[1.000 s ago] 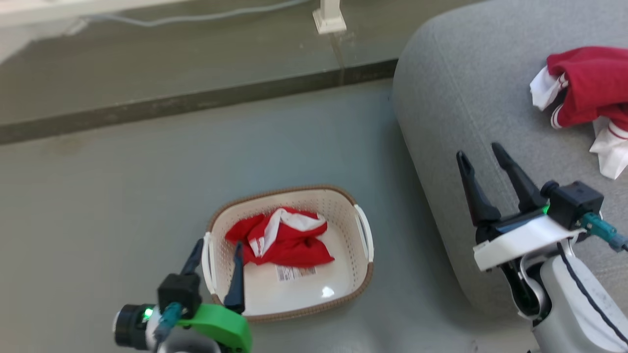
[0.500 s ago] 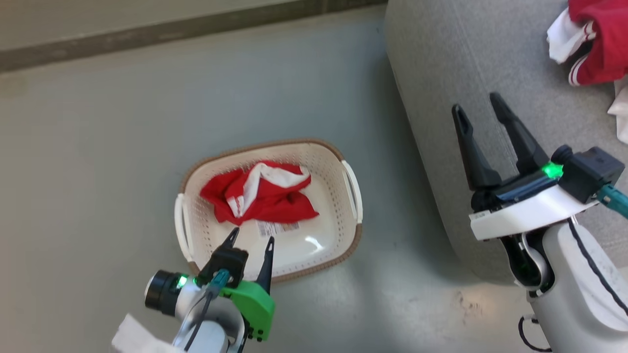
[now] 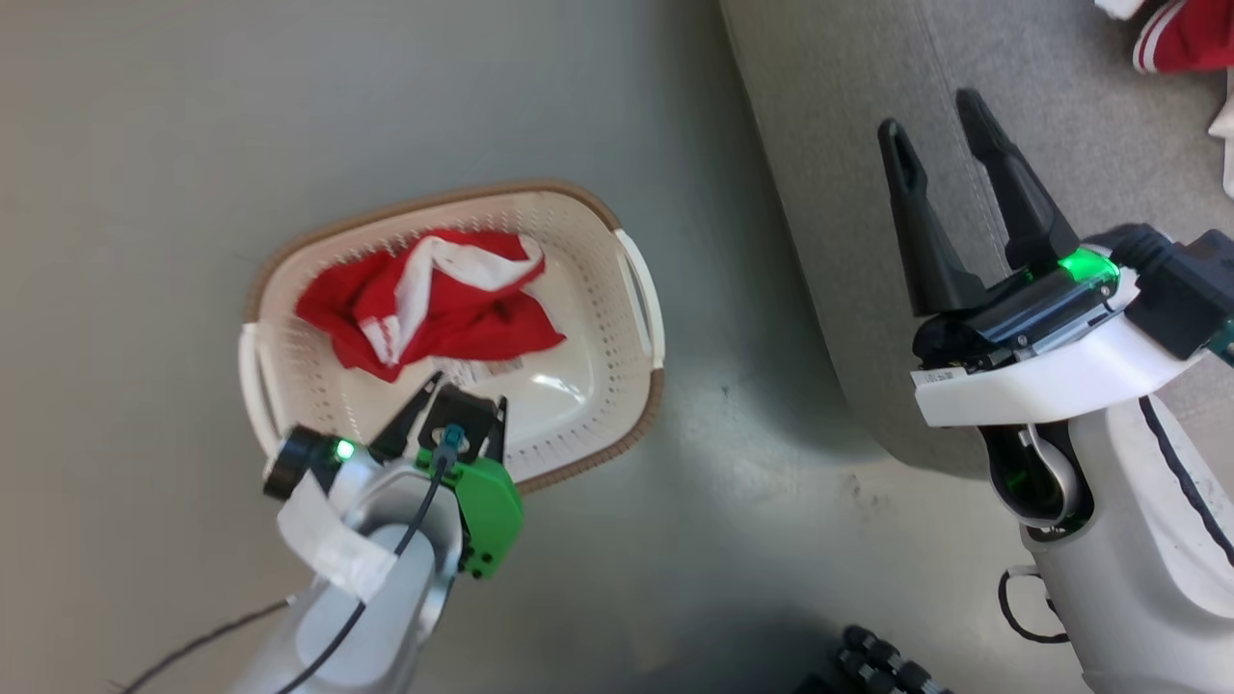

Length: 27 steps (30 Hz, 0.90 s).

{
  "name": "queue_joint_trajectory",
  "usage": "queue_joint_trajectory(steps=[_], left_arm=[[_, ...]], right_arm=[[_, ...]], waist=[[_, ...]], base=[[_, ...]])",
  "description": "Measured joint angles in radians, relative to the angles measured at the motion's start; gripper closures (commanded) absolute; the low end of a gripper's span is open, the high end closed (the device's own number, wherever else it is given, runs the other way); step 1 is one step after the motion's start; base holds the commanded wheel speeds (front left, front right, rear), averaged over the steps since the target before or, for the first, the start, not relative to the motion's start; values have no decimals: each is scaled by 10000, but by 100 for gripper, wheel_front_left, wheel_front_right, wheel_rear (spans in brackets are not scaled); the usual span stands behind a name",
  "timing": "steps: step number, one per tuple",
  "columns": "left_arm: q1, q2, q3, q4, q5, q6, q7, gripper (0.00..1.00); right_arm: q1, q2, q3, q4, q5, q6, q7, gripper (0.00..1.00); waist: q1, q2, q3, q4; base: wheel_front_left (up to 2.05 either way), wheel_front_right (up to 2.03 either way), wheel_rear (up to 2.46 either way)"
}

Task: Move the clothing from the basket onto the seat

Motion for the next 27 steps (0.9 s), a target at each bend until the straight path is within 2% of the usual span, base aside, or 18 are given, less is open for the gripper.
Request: queue_joint_trajectory(steps=[7,14,18,27], left_arm=[[-1072,94,-73,1068,719,10,399,0],[-2044,715,-117,1733,1266,12,545,0],[-2733,882,-382,1992,1753,12,625,0],[-3476,1277,-493,2752,2109,12,514,0]], right_arm=[[-346,299,203,-506,353,0,0,0],[-701,516,284,-899,765,0,0,0],[-820,606,134,-1080,968,2,0,0],[-1070,861,15,-1106,1160,2,0,0]], waist=[[0,0,962,-518],[0,0,1926,-1101],[1,0,2505,-1393],[1,0,3570,-1887]], base=[[0,0,0],[0,0,0],[0,0,0],[0,0,0]])
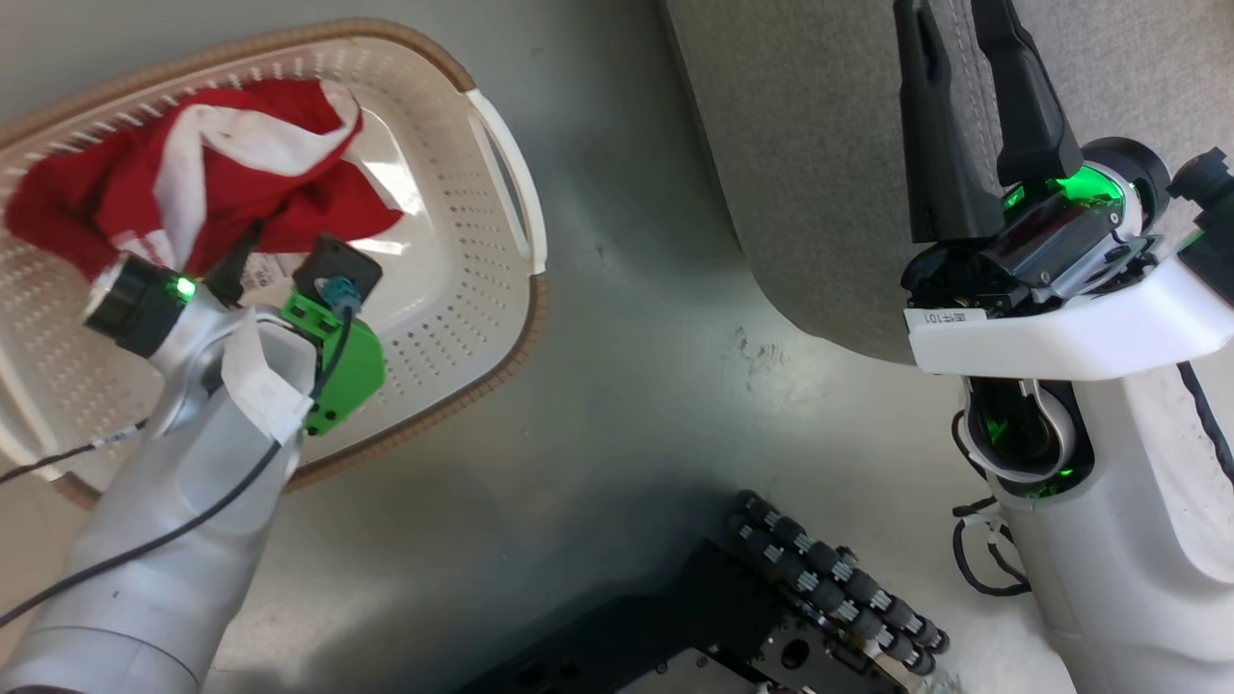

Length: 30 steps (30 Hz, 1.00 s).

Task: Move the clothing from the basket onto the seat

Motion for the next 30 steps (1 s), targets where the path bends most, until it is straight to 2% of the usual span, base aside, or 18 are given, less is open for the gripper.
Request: queue_joint_trajectory(steps=[16,17,18,19,30], left_arm=[[-752,36,0,1078,293,4,-359,1],[-799,33,36,1179,291,6,-359,59],[-832,31,81,1246,290,12,-359,76],[-846,23,128,1275,261,12,-359,100],[-921,-221,334,1741,8,13,-686,100]], right_arm=[[-7,63,-15,-6,245,0,-2,0],[-7,63,-29,-6,247,0,-2,0],[-7,63,-46,-10,247,0,-2,0],[-7,63,-59,-12,249,0,-2,0],[-68,58,98,-58,261,0,0,0]], waist=[[-1,0,554,-284],[-1,0,561,-283],[-1,0,566,-280],[-1,0,571,-276],[-1,0,565,-247]], base=[[0,0,0],[0,0,0],[0,0,0],[0,0,0],[0,0,0]])
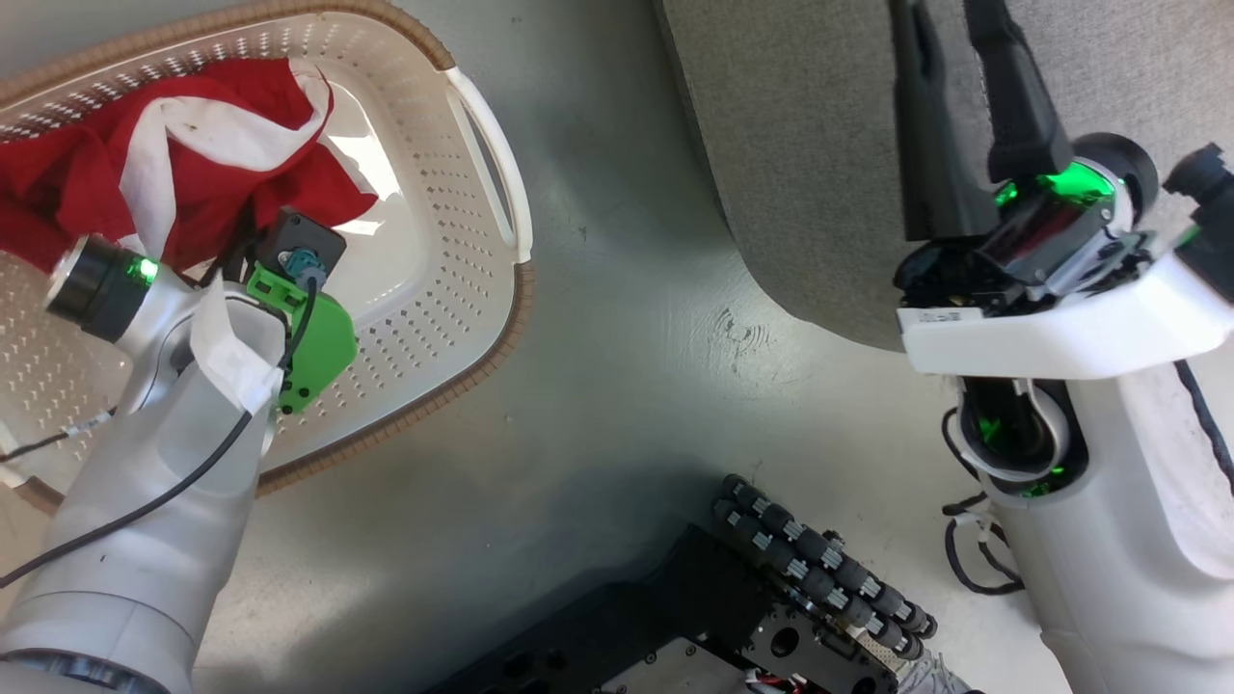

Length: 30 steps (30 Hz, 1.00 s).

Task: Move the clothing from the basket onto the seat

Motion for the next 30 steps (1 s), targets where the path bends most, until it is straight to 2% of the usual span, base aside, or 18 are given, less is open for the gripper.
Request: queue_joint_trajectory(steps=[6,16,26,30], left_arm=[[18,-295,184,186,-418,0,-297,100],[207,-1062,52,232,-610,-35,-1129,100],[778,-1089,10,94,-1262,-380,-1693,100],[1274,-1078,-151,-616,-2010,-805,-1789,100]], right_arm=[[-372,-186,326,-4,-58,0,-2,0],[-541,-1154,180,98,-780,10,-2,0],[-492,-1766,-31,669,-1104,12,-2,0],[-329,-1893,-38,957,-1118,12,-2,0]], waist=[[0,0,-172,-9],[0,0,-564,411],[0,-1,-1380,1223],[0,0,-1838,1530]], base=[[0,0,0],[0,0,0],[0,0,0],[0,0,0]])
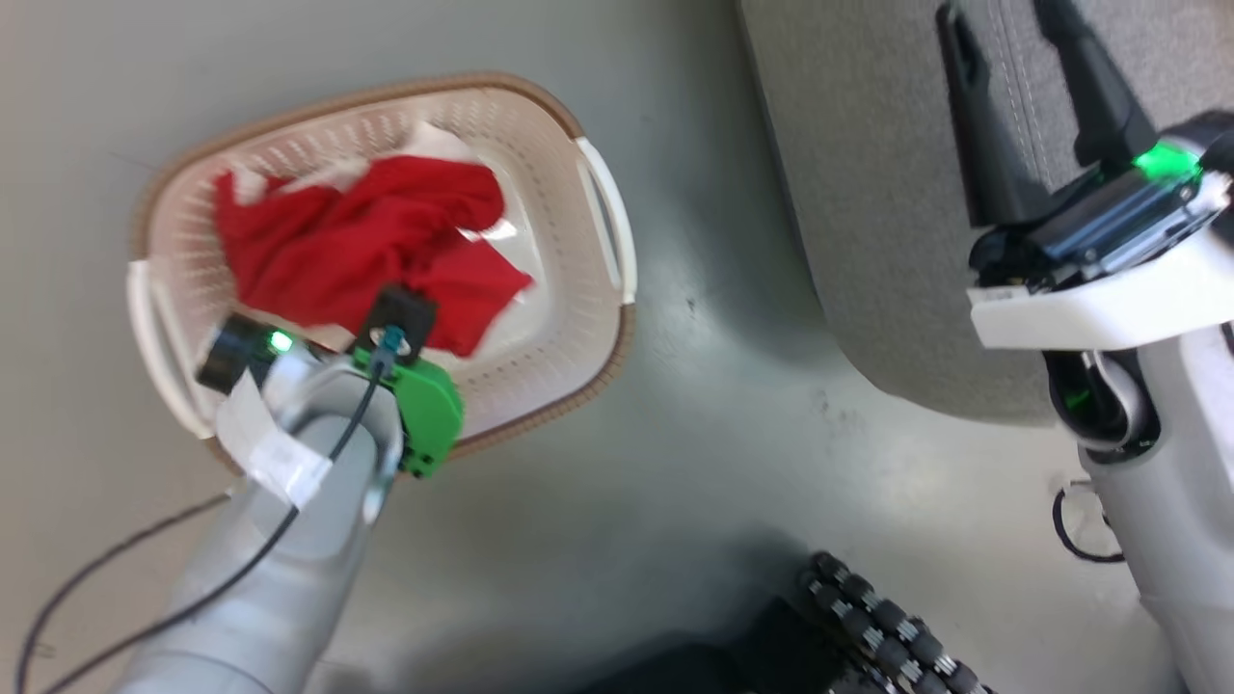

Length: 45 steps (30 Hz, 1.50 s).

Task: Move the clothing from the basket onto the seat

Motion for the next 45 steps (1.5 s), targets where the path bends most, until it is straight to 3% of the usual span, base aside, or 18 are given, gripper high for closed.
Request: queue_joint_trajectory(steps=[9,20,35,45], left_arm=[[890,-6,-174,-1225,-1645,-351,-84,100],[1550,-13,-215,-2899,-2846,17,-86,100],[2490,-25,305,-4686,-3133,451,-88,100],[3136,-29,932,-6403,-3517,500,-115,100]], right_arm=[[348,-155,165,667,-151,0,0,0],[994,-261,855,1685,-485,0,2,0],[1932,167,1593,2880,-506,0,2,0],[2584,380,1902,3336,-493,0,4,0]], waist=[[-1,0,-1180,621],[-1,0,-2873,1322],[-2,0,-5018,1827],[-2,0,-6300,1995]], base=[[0,0,0],[0,0,0],[0,0,0],[0,0,0]])
